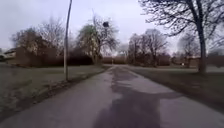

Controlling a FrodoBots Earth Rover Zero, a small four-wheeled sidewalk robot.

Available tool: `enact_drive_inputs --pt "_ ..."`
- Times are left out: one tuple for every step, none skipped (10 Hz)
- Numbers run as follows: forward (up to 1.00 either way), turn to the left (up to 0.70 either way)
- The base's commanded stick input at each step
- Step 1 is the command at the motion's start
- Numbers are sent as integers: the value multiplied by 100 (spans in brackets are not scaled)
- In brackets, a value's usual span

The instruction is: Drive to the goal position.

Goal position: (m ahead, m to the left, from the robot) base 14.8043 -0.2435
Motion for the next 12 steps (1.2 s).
enact_drive_inputs --pt "100 0" --pt "100 0" --pt "100 0" --pt "100 0" --pt "100 0" --pt "100 0" --pt "100 0" --pt "100 0" --pt "100 0" --pt "100 -19" --pt "100 -40" --pt "100 -40"
